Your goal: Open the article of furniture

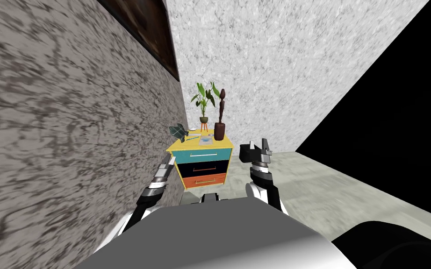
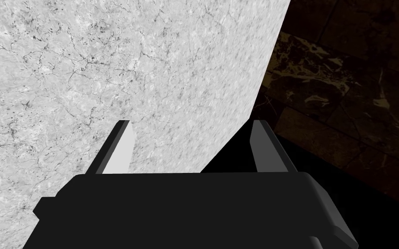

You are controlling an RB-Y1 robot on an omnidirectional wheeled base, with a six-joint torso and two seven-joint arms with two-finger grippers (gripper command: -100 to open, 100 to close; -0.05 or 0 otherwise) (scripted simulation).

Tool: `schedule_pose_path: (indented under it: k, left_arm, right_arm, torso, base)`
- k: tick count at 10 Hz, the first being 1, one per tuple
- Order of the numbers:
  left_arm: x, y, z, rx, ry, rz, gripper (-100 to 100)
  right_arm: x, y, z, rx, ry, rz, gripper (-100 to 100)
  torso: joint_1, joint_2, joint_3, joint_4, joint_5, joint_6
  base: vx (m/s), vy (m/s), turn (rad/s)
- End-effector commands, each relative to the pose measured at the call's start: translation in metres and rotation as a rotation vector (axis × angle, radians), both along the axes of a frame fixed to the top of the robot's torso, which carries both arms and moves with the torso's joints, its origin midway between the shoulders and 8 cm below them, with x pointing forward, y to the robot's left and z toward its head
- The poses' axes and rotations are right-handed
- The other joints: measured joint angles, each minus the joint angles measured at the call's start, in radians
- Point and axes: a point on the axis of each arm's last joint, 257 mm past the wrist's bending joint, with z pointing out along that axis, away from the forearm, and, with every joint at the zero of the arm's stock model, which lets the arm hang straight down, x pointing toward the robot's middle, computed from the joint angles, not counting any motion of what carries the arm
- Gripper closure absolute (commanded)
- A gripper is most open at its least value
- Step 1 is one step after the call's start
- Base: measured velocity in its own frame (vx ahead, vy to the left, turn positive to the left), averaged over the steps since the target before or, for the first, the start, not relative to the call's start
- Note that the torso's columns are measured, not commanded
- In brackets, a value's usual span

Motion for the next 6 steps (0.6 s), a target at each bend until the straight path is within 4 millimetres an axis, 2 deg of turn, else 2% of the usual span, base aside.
schedule_pose_path:
  k: [1, 6]
  left_arm:
    - [-0.001, 0.002, -0.016, 0.008, 0.000, -0.007, -100]
    - [-0.003, 0.009, -0.051, 0.011, 0.025, -0.009, -100]
  right_arm:
    - [0.000, 0.000, 0.000, 0.000, 0.000, 0.000, 0]
    - [0.000, 0.000, 0.000, 0.000, 0.000, 0.000, 0]
  torso:
    - [0.000, 0.001, 0.001, 0.000, 0.000, 0.000]
    - [0.000, 0.001, 0.000, 0.000, 0.000, 0.000]
  base:
    - [0.067, -0.011, 0.004]
    - [0.053, -0.010, 0.003]
